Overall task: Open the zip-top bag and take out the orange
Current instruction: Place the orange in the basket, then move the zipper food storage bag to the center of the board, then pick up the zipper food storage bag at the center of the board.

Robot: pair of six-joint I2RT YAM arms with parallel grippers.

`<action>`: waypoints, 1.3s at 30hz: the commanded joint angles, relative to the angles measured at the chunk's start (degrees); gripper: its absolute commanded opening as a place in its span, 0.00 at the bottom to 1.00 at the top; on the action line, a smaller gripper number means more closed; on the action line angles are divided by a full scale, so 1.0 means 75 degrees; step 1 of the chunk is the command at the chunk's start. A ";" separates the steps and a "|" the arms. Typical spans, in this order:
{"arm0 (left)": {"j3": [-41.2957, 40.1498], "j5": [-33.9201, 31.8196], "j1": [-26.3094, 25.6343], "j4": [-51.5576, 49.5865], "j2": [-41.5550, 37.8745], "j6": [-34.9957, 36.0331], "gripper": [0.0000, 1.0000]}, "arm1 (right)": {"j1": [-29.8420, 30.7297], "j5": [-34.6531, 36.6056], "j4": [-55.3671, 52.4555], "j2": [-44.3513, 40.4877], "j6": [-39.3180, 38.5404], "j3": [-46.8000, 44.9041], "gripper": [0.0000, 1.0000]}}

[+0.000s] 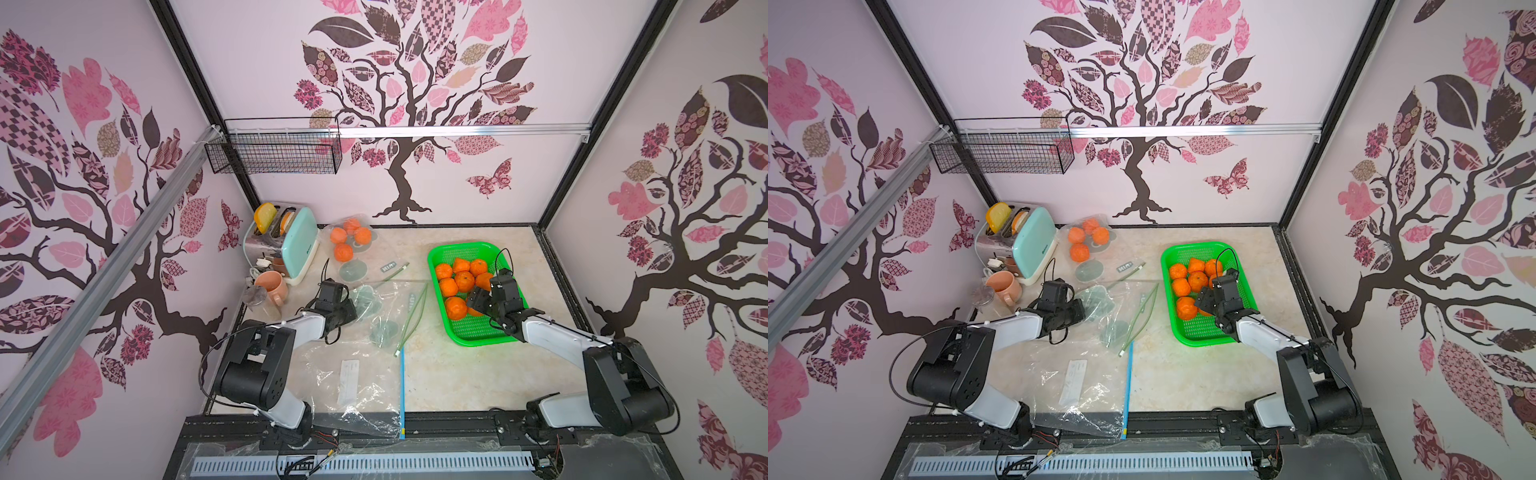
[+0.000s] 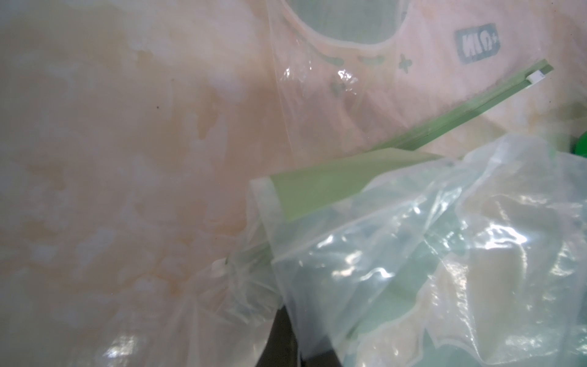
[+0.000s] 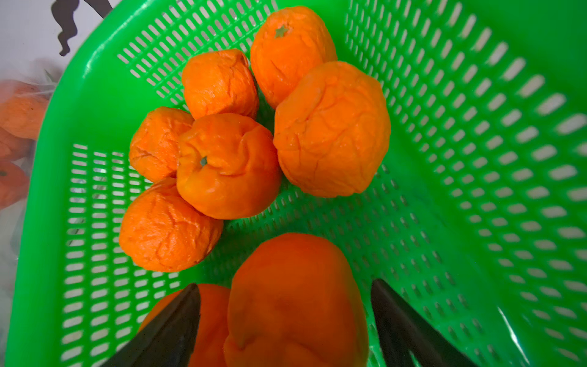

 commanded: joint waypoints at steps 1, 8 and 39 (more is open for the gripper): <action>-0.0019 -0.0016 0.0024 0.0011 -0.0085 0.0032 0.00 | -0.0014 0.0050 -0.0047 -0.0119 -0.0148 0.0211 0.86; -0.0054 -0.0045 0.0023 0.0039 -0.0130 0.0023 0.00 | 0.0012 -0.0174 -0.0549 -0.1215 -0.0523 0.0437 0.79; -0.0285 -0.2152 -0.0050 -0.1758 -0.5232 -0.1479 0.00 | 0.7017 -0.3174 0.2688 0.1236 -0.3977 -0.0254 0.56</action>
